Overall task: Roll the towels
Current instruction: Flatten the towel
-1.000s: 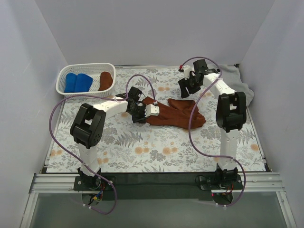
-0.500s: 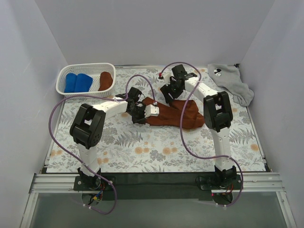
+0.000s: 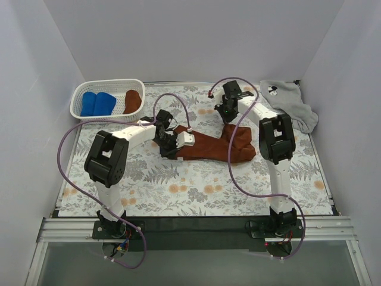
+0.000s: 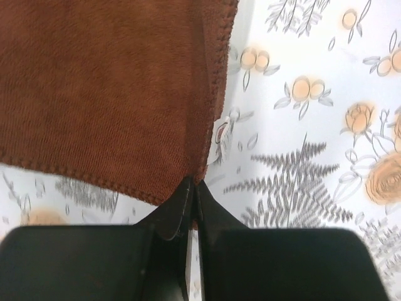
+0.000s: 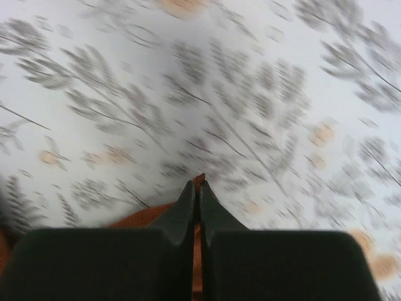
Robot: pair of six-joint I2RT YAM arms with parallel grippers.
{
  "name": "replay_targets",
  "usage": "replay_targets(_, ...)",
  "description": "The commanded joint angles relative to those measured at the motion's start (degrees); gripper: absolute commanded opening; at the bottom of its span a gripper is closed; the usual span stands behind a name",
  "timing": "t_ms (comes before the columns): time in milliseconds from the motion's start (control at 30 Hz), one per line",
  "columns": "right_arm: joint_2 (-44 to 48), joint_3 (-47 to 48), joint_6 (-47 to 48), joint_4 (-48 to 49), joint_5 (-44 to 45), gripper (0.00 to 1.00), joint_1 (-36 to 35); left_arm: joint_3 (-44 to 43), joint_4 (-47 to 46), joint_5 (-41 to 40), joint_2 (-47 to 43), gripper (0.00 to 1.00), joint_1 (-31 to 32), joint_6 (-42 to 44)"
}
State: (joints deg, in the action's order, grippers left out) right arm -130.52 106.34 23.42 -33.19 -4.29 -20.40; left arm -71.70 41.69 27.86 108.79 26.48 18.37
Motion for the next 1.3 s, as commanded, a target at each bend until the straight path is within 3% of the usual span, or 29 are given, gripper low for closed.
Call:
replay_targets(0, 9.9, -0.7, -2.84, 0.06, 3.59, 0.01, 7.54, 0.24, 4.53, 0.09, -6.13, 0.0, -3.61, -1.58)
replay_targets(200, 18.7, -0.96, -6.01, -1.7, 5.88, 0.01, 19.32, 2.97, 5.16, -0.17, -12.72, 0.0, -7.84, -1.85)
replay_targets(400, 24.6, -3.24, -6.99, -3.11, 5.35, 0.01, 26.02, 1.22, 5.85, 0.0, -15.01, 0.0, -12.23, -2.29)
replay_targets(667, 24.96, -7.55, -6.19, -4.42, 4.65, 0.01, 26.82, 0.6, 11.91, 3.69, -15.45, 0.0, -12.77, 4.38)
replay_targets(833, 26.89, -3.61, -6.46, -7.85, 1.06, 0.01, 27.08, -0.54, 19.64, 7.12, -19.57, 0.0, -12.77, 10.19)
replay_targets(1033, 33.22, 0.79, -6.63, -10.93, -3.87, 0.01, 27.43, -0.37, 21.94, 6.95, -25.55, 0.0, -13.12, 11.52)
replay_targets(1267, 44.18, -3.51, -5.06, -15.85, -3.18, 0.01, 27.7, -0.98, 24.31, 10.89, -26.7, 0.0, -16.1, 12.04)
